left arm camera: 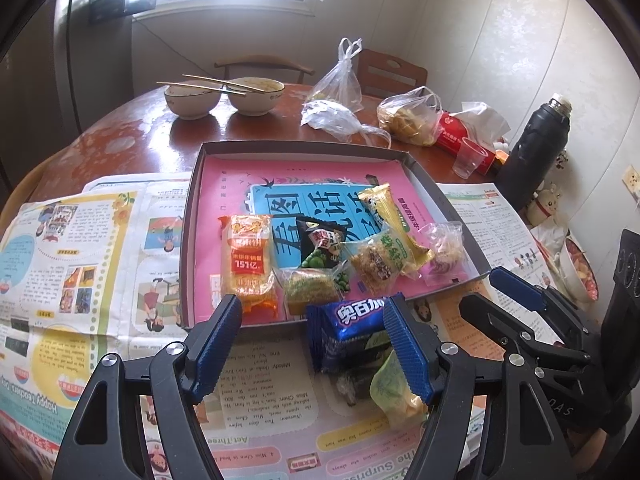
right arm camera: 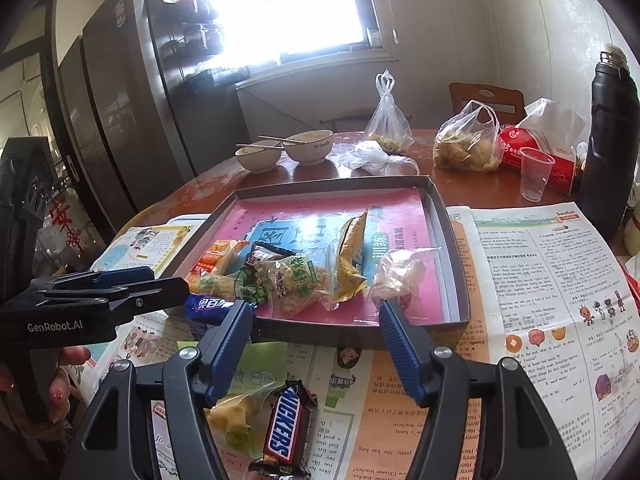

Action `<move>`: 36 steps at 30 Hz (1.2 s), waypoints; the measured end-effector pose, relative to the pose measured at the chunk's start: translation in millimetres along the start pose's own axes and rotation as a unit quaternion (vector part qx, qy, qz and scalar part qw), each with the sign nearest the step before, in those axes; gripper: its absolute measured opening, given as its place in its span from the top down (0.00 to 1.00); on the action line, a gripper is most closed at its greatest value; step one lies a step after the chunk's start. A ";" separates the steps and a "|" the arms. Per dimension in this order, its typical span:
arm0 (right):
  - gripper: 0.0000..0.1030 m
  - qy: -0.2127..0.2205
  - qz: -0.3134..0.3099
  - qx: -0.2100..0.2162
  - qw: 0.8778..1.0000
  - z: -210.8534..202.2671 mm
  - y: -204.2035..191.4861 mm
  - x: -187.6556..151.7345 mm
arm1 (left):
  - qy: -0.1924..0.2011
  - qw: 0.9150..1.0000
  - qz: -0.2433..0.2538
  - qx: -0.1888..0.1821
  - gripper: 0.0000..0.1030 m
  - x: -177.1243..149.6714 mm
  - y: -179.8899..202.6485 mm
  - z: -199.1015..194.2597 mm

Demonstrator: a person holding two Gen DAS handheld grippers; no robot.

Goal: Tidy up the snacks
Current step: 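Withdraw both grippers from the box toward the snacks beside it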

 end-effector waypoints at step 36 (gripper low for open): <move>0.36 -0.036 -0.028 0.002 0.999 -18.1 -20.0 -48.2 | -0.004 1.000 0.013 -0.019 0.27 -50.2 17.8 -18.2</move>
Point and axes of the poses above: each gripper's, at about its wrist camera, not at the fingertips, and z roughly the way its jaws point, y to its right, x to its top, the point moved 6 cm from there along z, roughly the way its jaws point, and after that the axes turned 7 degrees about -z, right-handed, at the moved point
